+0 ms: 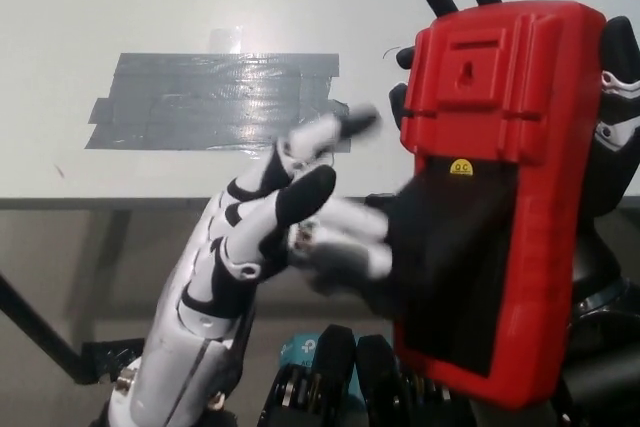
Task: The robot first picks the multimeter with right hand and then unfolds the black stand on the back of it using left hand
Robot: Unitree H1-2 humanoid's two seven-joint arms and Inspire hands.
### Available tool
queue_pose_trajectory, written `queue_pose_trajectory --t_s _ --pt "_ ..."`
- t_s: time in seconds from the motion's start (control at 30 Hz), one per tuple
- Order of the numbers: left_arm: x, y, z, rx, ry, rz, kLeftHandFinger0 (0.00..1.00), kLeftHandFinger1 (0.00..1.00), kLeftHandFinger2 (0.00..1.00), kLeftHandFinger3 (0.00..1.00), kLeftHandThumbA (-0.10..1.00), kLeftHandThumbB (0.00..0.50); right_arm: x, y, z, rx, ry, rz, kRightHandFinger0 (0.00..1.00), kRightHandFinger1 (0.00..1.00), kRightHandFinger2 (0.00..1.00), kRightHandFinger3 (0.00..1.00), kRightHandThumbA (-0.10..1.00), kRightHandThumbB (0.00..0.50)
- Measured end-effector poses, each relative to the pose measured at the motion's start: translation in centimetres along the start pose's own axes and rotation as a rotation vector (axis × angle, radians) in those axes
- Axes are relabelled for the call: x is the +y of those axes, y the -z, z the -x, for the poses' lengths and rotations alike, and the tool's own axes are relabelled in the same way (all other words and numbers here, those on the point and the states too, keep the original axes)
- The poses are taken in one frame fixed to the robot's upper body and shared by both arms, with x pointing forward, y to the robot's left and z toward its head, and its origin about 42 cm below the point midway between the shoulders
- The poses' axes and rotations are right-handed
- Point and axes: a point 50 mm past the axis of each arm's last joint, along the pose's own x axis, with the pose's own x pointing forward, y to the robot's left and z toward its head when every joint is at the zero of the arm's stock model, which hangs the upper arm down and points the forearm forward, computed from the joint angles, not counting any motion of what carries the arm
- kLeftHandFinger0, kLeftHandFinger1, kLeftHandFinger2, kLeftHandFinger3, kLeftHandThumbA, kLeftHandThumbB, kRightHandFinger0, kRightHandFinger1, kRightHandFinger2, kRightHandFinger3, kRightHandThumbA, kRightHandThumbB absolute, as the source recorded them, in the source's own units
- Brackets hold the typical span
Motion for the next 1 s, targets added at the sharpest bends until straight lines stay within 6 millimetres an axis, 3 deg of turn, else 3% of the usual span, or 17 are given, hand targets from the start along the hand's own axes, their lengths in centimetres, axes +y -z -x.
queue_pose_trajectory --t_s 0.13,0.17,0.23,0.33,0.4,0.5,0.57,0.6,0.67,0.7,0.73,0.77,0.8,0.83,0.87,0.93,1.0 --pt "-0.06 0.04 -0.01 0.002 -0.003 0.005 0.81 0.00 0.19 1.00 1.00 0.436 0.01 -0.03 -0.02 0.000 0.001 -0.002 0.00 0.09 0.61 0.83 -0.10 0.119" --pt "-0.10 0.03 -0.02 0.002 -0.002 0.006 0.74 0.00 0.19 1.00 1.00 0.421 0.01 -0.05 -0.04 -0.001 0.001 -0.002 0.00 0.07 0.59 0.80 -0.10 0.121" --pt "-0.12 0.04 -0.01 0.003 0.001 0.006 0.77 0.00 0.09 1.00 1.00 0.420 0.06 -0.07 -0.10 -0.002 0.000 -0.003 0.00 0.07 0.58 0.80 -0.10 0.118" --pt "-0.15 0.03 0.08 0.008 0.003 0.005 0.72 0.00 0.06 1.00 1.00 0.419 0.18 -0.13 -0.25 -0.003 -0.005 -0.002 0.00 0.06 0.58 0.80 -0.10 0.114" --pt "-0.20 0.02 0.12 0.010 0.003 0.005 0.71 0.00 0.12 1.00 1.00 0.420 0.29 -0.19 -0.40 -0.006 -0.009 -0.002 0.00 0.05 0.58 0.80 -0.10 0.110" --pt "-0.22 0.01 0.16 0.013 0.004 0.003 0.75 0.00 0.11 1.00 1.00 0.426 0.35 -0.24 -0.48 -0.012 -0.011 -0.004 0.00 0.06 0.59 0.80 -0.10 0.109" --pt "-0.20 0.03 0.19 0.014 0.003 0.002 0.72 0.00 0.20 1.00 1.00 0.420 0.35 -0.26 -0.48 -0.014 -0.010 -0.005 0.00 0.06 0.59 0.80 -0.10 0.110" --pt "-0.23 0.08 0.21 0.013 0.003 0.002 0.69 0.04 0.28 1.00 1.00 0.440 0.34 -0.27 -0.48 -0.015 -0.009 -0.005 0.00 0.05 0.59 0.79 -0.10 0.106" --pt "-0.35 0.28 0.37 0.021 0.001 0.007 0.67 0.22 0.50 1.00 0.94 0.383 0.33 -0.29 -0.49 -0.017 -0.006 -0.006 0.00 0.05 0.61 0.79 -0.10 0.108" --pt "-0.36 0.33 0.48 0.024 -0.002 0.007 0.54 0.30 0.57 1.00 0.90 0.301 0.32 -0.33 -0.49 -0.019 -0.005 -0.006 0.00 0.05 0.62 0.79 -0.10 0.101" --pt "-0.23 0.38 0.59 0.024 -0.013 -0.007 0.53 0.38 0.62 1.00 0.89 0.214 0.31 -0.36 -0.50 -0.021 -0.004 -0.006 0.00 0.05 0.63 0.79 -0.10 0.100" --pt "-0.02 0.42 0.64 0.022 -0.043 -0.037 0.53 0.40 0.64 1.00 0.90 0.186 0.28 -0.41 -0.49 -0.024 -0.001 -0.006 0.00 0.05 0.64 0.79 -0.10 0.100" --pt "0.07 0.43 0.58 0.022 -0.069 -0.060 0.70 0.67 0.84 1.00 0.85 0.314 0.22 -0.43 -0.49 -0.024 0.002 -0.005 0.00 0.06 0.65 0.79 -0.10 0.095" --pt "0.17 0.43 0.50 0.020 -0.096 -0.078 0.85 0.81 0.92 1.00 0.60 0.314 0.20 -0.44 -0.49 -0.023 0.003 -0.005 0.00 0.06 0.66 0.79 -0.10 0.095" --pt "0.13 0.38 0.33 0.012 -0.136 -0.083 1.00 1.00 1.00 1.00 0.63 0.206 0.21 -0.44 -0.49 -0.024 0.003 -0.006 0.00 0.07 0.67 0.79 -0.10 0.095" --pt "-0.15 0.15 -0.05 -0.009 -0.211 -0.062 1.00 1.00 1.00 1.00 0.89 0.111 0.21 -0.45 -0.49 -0.024 0.003 -0.007 0.00 0.10 0.70 0.81 -0.10 0.093" --pt "0.07 -0.05 -0.15 -0.024 -0.256 -0.086 1.00 1.00 1.00 1.00 0.80 0.071 0.24 -0.46 -0.52 -0.025 0.000 -0.010 0.00 0.10 0.71 0.81 -0.10 0.102"
